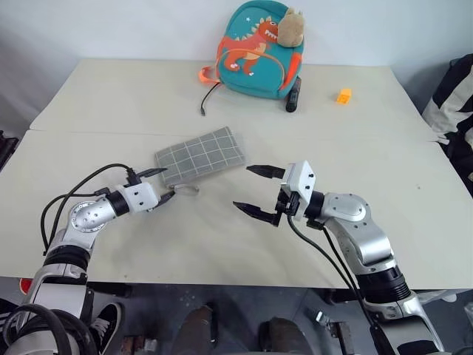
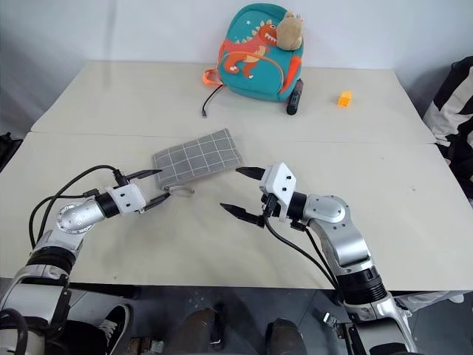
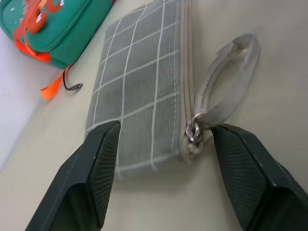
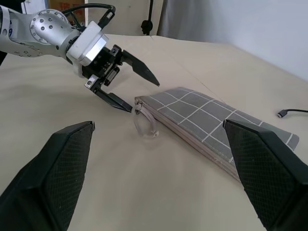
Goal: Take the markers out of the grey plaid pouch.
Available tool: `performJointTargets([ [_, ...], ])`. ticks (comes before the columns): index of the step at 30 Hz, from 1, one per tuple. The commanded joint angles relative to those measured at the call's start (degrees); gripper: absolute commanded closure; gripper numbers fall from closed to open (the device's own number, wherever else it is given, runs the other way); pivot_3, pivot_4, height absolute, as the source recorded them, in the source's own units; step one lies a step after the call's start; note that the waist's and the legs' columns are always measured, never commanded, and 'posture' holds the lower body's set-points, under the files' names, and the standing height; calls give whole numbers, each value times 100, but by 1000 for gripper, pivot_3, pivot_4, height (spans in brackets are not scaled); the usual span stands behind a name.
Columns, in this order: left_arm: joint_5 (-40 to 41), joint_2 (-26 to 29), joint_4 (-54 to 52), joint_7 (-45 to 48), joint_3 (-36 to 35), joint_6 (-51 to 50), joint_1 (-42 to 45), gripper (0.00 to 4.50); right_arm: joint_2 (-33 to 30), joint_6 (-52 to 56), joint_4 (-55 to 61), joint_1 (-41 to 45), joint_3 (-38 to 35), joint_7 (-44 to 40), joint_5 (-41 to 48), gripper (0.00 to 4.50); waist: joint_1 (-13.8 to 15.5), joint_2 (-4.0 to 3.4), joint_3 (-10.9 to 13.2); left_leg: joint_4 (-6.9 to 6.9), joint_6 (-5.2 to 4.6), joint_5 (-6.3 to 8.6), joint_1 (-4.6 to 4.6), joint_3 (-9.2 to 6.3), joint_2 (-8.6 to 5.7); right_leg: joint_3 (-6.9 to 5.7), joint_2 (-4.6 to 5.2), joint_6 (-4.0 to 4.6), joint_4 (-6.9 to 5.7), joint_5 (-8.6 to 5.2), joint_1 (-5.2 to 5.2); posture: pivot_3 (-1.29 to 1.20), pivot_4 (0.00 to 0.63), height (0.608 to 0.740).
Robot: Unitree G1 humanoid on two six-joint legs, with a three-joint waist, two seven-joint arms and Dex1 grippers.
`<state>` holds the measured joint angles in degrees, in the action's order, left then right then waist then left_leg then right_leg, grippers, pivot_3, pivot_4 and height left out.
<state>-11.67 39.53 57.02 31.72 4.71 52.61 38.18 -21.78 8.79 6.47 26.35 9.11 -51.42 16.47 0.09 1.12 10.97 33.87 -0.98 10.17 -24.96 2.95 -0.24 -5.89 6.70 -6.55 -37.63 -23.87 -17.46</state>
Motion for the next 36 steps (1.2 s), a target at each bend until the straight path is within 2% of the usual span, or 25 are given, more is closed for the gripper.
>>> performJointTargets([
  [1, -321, -45, 136, -43, 274, -178, -68, 1273, -37, -138, 194, -38, -120, 47, 34, 3, 2, 0, 0, 0, 0, 0, 0, 0, 0, 0, 0, 0, 0, 0, 0, 0, 150, 740],
  [8, -276, -72, 175, 170, 390, -601, -104, 1273, -43, -180, 106, 35, -205, 98, 22, 3, 6, -2, -3, 1, 0, 0, 12, -1, 0, 2, 1, 0, -3, 0, 5, 0, 150, 740],
  [11, -56, -207, 151, 544, 362, -896, -205, 1829, -58, -237, 55, 60, -230, 123, -2, 0, 7, -16, -17, 1, -1, 0, 27, 1, 0, 2, 4, 0, -6, 0, 13, 0, 150, 740],
  [17, 592, -553, -219, 1053, 76, -1920, -480, 3637, -117, -312, 21, 42, -264, 120, -14, 0, -6, -49, -36, -7, -7, 7, 74, 8, 0, 8, 9, 0, 5, -1, 29, 0, 150, 740],
  [20, 864, -672, -582, 1200, -66, -2214, -611, 4336, -121, -306, 28, 35, -251, 120, -7, 0, -15, -72, -50, -7, -12, 21, 79, 20, 0, 9, 12, -1, 8, -1, 57, 0, 150, 740],
  [26, 1744, -855, -1580, 1498, -600, -2883, -794, 4379, -128, -329, 23, 19, -249, 130, -14, 0, -9, -75, -52, -1, -20, 28, 78, 13, -1, -1, 13, -1, 40, 0, 81, 0, 150, 740],
  [29, 2026, -748, -2135, 1711, -751, -2849, -890, 4379, -128, -365, 9, 14, -258, 146, -29, 0, -24, -65, -46, -3, -18, 28, 76, 12, 3, -2, 8, -3, 61, 1, 87, 0, 150, 740],
  [34, 2834, -443, -3549, 2264, -1074, -3356, -1230, 4379, -75, -517, -54, 53, -309, 249, -49, 0, -43, -36, -29, -8, -7, 31, 73, 12, 14, 1, 6, -3, 71, 1, 85, 0, 150, 740],
  [36, 3368, -297, -4231, 2391, -1251, -4116, -1454, 4379, -232, -1358, -453, 251, -151, 514, -842, 0, -75, -37, -28, -9, -5, 32, 73, 12, 17, 1, 6, -2, 74, 1, 85, 0, 150, 740],
])
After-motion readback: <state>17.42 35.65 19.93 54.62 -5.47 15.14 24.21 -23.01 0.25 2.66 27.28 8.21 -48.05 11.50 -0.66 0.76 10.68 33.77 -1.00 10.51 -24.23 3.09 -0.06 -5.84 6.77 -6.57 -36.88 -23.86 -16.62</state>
